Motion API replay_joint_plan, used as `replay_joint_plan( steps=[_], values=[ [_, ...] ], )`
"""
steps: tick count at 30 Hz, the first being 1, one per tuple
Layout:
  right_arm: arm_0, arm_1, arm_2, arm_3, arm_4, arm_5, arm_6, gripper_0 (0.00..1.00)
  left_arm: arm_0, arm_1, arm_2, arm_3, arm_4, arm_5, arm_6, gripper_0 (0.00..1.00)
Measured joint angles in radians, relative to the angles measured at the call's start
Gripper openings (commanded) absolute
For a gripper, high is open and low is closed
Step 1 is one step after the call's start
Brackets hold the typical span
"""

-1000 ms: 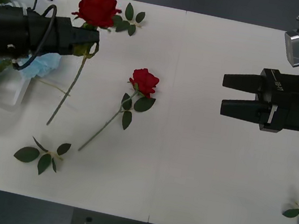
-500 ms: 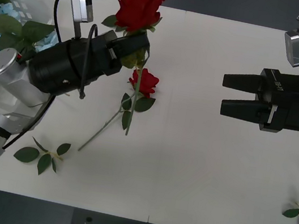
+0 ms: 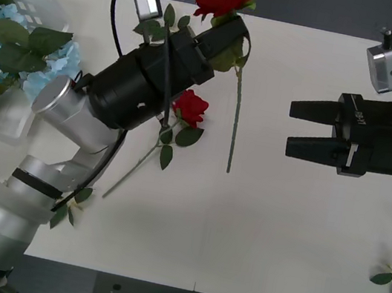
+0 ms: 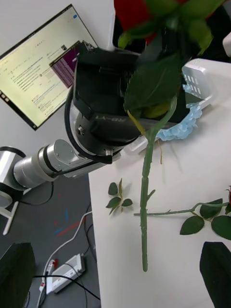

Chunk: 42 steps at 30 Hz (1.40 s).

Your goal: Put the red flowers into the right box and the blue flowers into the left box

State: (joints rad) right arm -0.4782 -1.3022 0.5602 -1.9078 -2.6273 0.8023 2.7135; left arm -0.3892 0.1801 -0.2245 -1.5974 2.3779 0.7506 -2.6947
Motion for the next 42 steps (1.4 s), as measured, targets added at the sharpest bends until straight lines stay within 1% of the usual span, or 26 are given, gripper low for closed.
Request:
replay_joint_plan(
  steps=[6,9,24,31,36,37,38,39,42],
  values=[
    [0.0,0.092,0.0,0.033,0.075,0.0,0.0,1.0,0.0,0.0,-0.06,-0.064,0.069,-0.129,0.0,0.0],
    [0.0,0.128,0.0,0.042,0.113,0.0,0.0,1.0,0.0,0.0,-0.075,-0.083,0.087,-0.165,0.0,0.0],
    [0.001,0.265,0.0,0.057,0.236,-0.048,0.0,1.0,0.0,0.0,-0.077,-0.087,0.089,-0.217,0.0,0.0],
    [0.002,0.341,0.0,0.096,0.292,-0.048,0.0,1.0,0.0,0.0,-0.077,-0.087,0.089,-0.218,0.0,0.0],
    [0.002,0.365,0.02,0.099,0.296,-0.103,0.0,1.0,0.0,0.0,-0.077,-0.087,0.089,-0.22,0.0,0.0],
    [0.002,0.365,0.029,0.099,0.296,-0.107,0.0,0.67,0.0,0.0,-0.077,-0.087,0.089,-0.221,0.0,0.0],
    [0.002,0.365,0.036,0.099,0.296,-0.108,0.0,0.42,0.0,0.0,-0.077,-0.087,0.089,-0.222,0.0,0.0],
    [0.002,0.365,0.043,0.099,0.296,-0.108,0.0,0.0,0.0,0.0,-0.077,-0.087,0.089,-0.222,0.0,0.0],
    [0.002,0.365,0.05,0.099,0.296,-0.108,0.0,0.0,0.0,0.0,-0.077,-0.087,0.089,-0.222,0.0,0.0]
  ],
)
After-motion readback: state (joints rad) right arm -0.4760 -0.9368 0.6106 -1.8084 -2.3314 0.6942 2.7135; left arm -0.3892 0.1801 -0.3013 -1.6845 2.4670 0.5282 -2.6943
